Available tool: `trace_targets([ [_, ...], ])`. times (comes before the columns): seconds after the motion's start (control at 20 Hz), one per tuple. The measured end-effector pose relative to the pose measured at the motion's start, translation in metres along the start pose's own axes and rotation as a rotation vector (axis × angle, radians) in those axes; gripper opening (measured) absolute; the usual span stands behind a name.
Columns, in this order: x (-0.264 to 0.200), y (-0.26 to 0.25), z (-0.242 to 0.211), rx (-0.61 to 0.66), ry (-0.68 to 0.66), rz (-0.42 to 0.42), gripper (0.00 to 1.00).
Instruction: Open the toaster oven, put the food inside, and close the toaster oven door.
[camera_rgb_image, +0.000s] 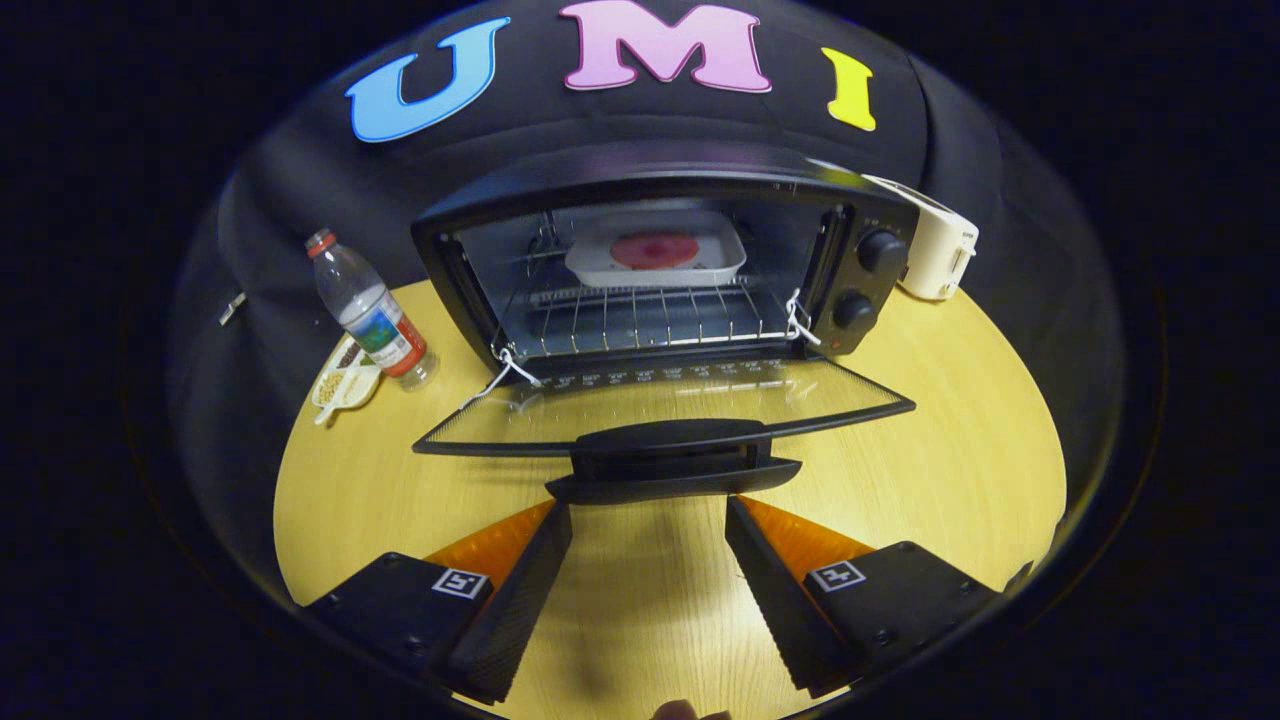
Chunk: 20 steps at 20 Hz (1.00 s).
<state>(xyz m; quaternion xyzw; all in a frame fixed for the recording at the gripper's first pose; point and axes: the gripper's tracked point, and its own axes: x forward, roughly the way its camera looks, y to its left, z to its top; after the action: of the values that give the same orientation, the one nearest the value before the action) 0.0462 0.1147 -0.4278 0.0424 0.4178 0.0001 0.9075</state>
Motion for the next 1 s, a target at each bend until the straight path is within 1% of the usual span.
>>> trace_targets([
  [0.05,-0.003,0.001,0.013,-0.009,-0.030,0.004,1.00],
  [0.1,-0.014,0.014,0.028,-0.019,-0.062,0.009,1.00],
  [0.25,-0.023,0.014,0.076,-0.053,-0.156,0.004,1.00],
  [0.5,-0.058,0.018,0.148,-0.048,-0.314,0.033,1.00],
  [0.75,-0.111,0.010,0.187,-0.055,-0.436,0.063,1.00],
  [1.0,-0.179,-0.009,0.230,-0.060,-0.584,0.078,0.99],
])
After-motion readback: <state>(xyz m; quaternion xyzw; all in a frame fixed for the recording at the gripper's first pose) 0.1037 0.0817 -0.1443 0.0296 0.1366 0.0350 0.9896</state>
